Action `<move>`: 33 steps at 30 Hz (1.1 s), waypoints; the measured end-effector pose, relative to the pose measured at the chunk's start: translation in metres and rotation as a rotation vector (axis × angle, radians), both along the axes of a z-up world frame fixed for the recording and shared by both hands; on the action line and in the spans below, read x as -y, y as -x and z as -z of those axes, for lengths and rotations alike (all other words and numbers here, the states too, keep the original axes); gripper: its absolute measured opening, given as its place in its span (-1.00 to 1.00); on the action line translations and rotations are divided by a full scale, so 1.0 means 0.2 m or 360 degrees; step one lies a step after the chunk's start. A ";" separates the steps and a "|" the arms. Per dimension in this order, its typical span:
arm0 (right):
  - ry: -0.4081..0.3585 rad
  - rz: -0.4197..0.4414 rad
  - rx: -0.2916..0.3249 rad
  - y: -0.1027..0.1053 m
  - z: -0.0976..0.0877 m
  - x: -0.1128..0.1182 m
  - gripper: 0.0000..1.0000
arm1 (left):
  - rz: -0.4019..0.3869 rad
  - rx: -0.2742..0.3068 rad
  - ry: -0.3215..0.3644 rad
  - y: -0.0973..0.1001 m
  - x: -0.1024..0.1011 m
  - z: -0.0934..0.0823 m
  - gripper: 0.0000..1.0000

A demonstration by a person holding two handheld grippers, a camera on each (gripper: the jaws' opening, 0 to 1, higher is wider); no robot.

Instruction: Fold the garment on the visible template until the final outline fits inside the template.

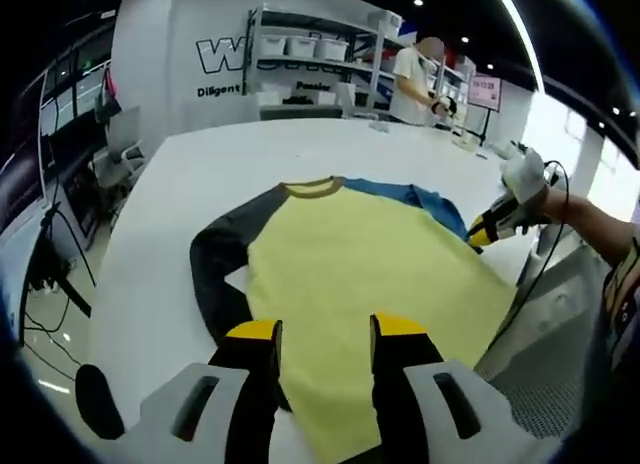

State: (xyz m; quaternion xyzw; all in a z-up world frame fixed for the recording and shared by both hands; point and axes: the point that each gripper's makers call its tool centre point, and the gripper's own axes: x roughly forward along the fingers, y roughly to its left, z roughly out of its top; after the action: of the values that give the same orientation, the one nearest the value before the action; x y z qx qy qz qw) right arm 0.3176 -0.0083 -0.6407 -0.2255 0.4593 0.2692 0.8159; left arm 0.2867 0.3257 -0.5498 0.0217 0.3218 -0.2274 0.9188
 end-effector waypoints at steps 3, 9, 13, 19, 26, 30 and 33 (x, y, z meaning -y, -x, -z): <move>-0.0023 0.0020 -0.0035 0.00 0.01 0.00 -0.94 | 0.0007 0.0003 -0.0016 0.00 0.00 0.00 -0.28; -0.0063 0.0052 -0.0086 0.02 0.01 -0.02 -0.99 | -0.0003 -0.0010 -0.0002 -0.01 0.00 0.01 -0.30; -0.0086 0.0049 -0.0104 0.02 0.02 -0.03 -0.97 | -0.0004 -0.0014 0.0006 -0.01 0.00 0.02 -0.30; -0.0098 0.0052 -0.0157 0.04 0.02 -0.05 -1.00 | -0.0061 0.0006 0.0026 0.00 -0.02 0.03 -0.17; -0.0153 0.0203 -0.0219 0.02 0.03 -0.04 -1.00 | -0.0077 -0.0002 0.0041 0.00 -0.02 0.05 -0.13; -0.0238 0.0302 -0.0198 0.02 0.00 -0.01 -1.00 | -0.0072 0.0007 0.0044 0.00 -0.02 0.05 -0.13; -0.0315 0.0442 -0.0054 -0.05 -0.08 0.04 -1.00 | -0.0082 0.0018 0.0049 0.00 -0.02 0.04 -0.13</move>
State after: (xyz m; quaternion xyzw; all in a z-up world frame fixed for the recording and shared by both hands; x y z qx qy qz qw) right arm 0.3274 -0.0162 -0.6247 -0.0737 0.4711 0.2015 0.8556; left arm 0.2863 0.3307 -0.5584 0.0005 0.3136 -0.2085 0.9264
